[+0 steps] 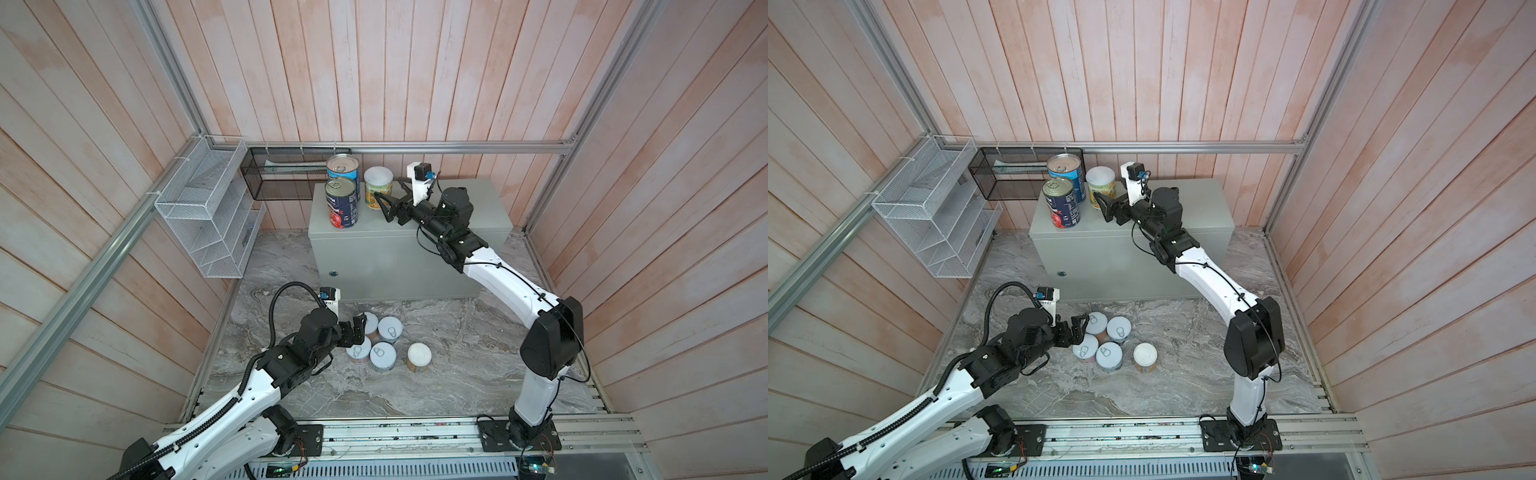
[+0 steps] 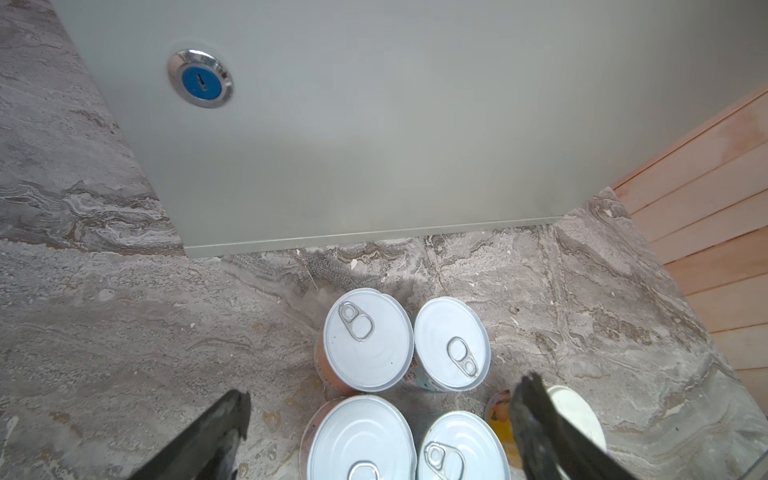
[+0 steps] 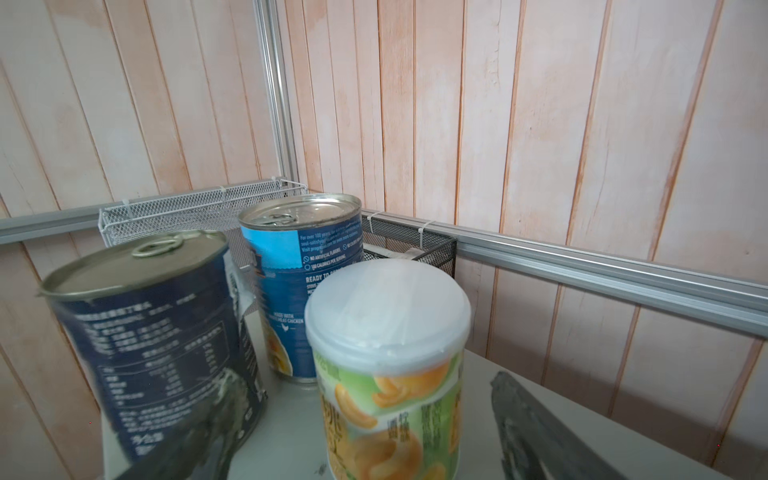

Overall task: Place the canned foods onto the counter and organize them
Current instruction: 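Lower the fruit can beside the Progresso can and open the right gripper, then withdraw the right gripper while the left gripper moves over the floor cans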

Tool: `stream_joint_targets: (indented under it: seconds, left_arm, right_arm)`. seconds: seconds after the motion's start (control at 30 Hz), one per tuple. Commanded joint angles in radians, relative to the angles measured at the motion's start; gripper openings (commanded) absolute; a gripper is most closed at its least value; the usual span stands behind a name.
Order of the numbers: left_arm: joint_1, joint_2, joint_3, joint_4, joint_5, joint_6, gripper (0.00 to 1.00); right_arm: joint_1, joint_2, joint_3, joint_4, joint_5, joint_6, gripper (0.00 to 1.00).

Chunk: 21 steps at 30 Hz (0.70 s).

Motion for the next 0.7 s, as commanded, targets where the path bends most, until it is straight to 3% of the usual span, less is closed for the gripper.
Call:
stream_joint_targets:
  seconds: [0.0, 0.17, 0.3, 0.43, 0.67]
  left_arm:
    - [0.005, 0.008, 0.022, 0.010, 0.033, -0.002, 1.00]
    - [-0.002, -0.001, 0.024, 0.027, 0.087, 0.025, 1.00]
    - [-0.024, -0.008, 0.021, 0.024, 0.067, 0.017, 1.00]
    - [-0.062, -0.002, 0.018, 0.039, 0.055, 0.001, 1.00]
    - [-0.277, 0.085, 0.069, 0.055, -0.048, 0.001, 1.00]
  right_arm:
    - [-0.010, -0.095, -0.063, 0.046, 0.005, -0.019, 0.93]
    - [-0.017, -0.286, -0.281, 0.099, 0.053, -0.027, 0.94]
    - [-0.034, -0.465, -0.486, 0.110, 0.054, -0.012, 0.98]
    - [-0.038, -0.658, -0.701, 0.068, 0.137, 0.016, 0.98]
    - [-0.051, -0.955, -1.088, 0.012, 0.282, 0.083, 0.98]
